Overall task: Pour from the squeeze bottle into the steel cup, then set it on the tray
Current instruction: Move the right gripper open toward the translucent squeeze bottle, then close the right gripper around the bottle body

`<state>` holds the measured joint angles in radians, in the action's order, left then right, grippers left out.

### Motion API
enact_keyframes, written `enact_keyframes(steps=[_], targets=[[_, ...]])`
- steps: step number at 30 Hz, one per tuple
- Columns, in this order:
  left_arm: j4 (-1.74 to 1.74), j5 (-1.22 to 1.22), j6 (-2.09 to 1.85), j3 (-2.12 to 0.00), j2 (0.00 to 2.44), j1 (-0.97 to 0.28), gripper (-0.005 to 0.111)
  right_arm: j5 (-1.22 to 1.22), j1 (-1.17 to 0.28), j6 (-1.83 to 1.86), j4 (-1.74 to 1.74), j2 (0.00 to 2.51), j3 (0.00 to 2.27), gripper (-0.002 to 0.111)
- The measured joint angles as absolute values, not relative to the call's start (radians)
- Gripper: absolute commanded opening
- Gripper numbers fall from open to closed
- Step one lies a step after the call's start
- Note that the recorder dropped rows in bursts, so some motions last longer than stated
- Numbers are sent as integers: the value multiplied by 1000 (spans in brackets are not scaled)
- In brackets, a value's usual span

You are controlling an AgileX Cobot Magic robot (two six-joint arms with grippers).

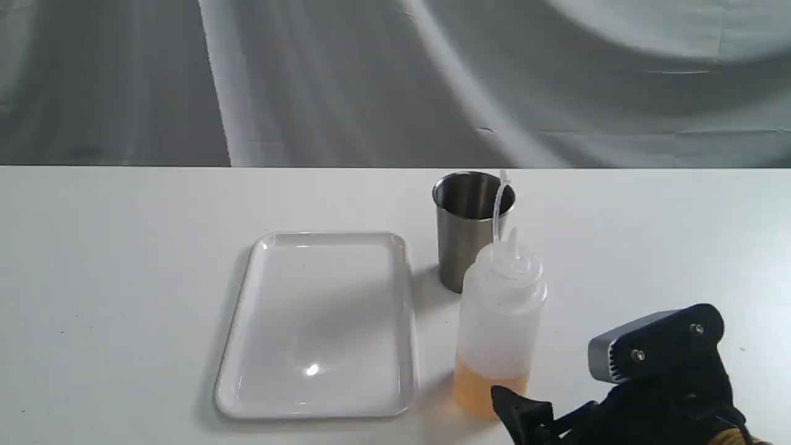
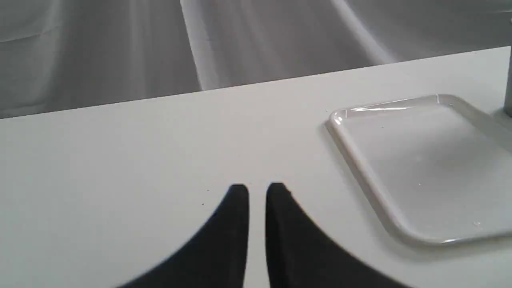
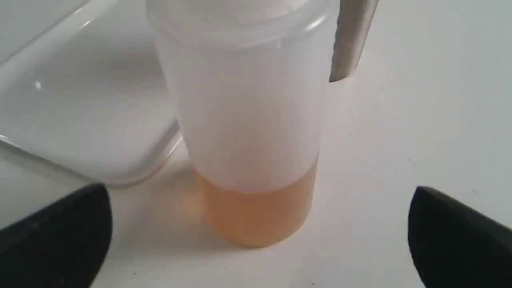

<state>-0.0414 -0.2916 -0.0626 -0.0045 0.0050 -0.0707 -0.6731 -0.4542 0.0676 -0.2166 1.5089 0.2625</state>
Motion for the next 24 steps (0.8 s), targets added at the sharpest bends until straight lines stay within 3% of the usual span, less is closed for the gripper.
enact_keyframes(steps=[24], targets=[[-41, -292, -63, -4, 5, -71, 8, -647, -454, 95, -227, 1599, 355, 105]])
